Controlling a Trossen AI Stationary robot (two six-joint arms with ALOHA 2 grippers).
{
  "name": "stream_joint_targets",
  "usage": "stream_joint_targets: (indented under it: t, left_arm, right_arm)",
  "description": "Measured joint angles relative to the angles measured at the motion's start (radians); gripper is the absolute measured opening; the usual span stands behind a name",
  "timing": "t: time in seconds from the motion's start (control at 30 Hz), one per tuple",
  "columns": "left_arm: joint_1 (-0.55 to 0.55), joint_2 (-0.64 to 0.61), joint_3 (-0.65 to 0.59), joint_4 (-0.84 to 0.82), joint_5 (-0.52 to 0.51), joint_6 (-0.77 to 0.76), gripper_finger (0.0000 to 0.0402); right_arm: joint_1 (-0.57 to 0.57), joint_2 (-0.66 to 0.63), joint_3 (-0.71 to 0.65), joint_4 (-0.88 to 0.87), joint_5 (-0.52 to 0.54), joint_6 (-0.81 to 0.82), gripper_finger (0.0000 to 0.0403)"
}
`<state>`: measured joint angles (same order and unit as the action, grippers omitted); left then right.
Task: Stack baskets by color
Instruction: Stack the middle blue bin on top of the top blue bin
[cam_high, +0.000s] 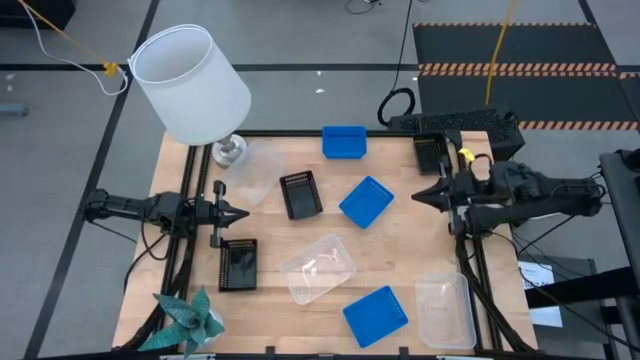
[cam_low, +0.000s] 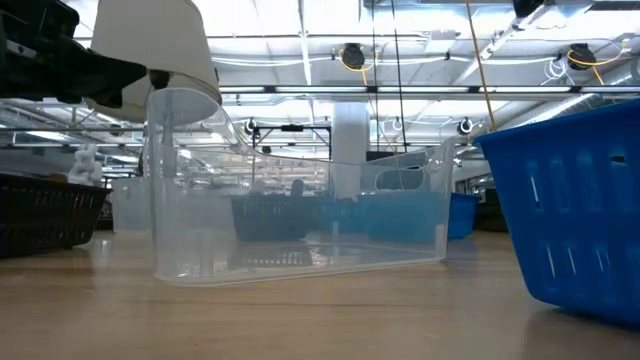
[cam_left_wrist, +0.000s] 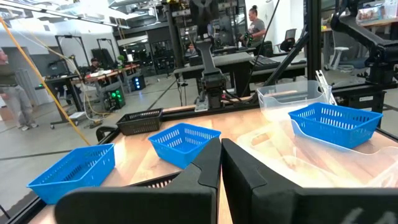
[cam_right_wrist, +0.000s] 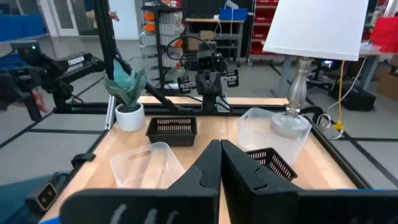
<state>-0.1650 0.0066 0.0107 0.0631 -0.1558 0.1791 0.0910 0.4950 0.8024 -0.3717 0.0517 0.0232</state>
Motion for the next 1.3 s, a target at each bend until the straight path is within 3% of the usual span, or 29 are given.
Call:
stream_joint_targets:
  t: [0.27,0.53,1.03,1.3]
  left_arm:
    - [0.000,0.000,0.000,0.000,0.000,0.000,0.0017]
    - [0.000,0.000,0.000,0.000,0.000,0.000,0.0017]
    - [-0.004,0.000,0.000,0.026,0.007,-0.234,0.0006]
    - [-0.023,0.015,0.050,0.038,0.008,-0.243,0.0002]
  right_arm:
    - [0.000,0.108,0.205,-0.167,-0.001,0.082,0.0000]
    - [0.000,0.186,0.320,-0.273,-0.002,0.093,0.0000]
    - [0.000,0.247,0.337,-0.308,-0.002,0.096,0.0000]
    - [0.000,0.245,0.314,-0.293,-0.001,0.082,0.0000]
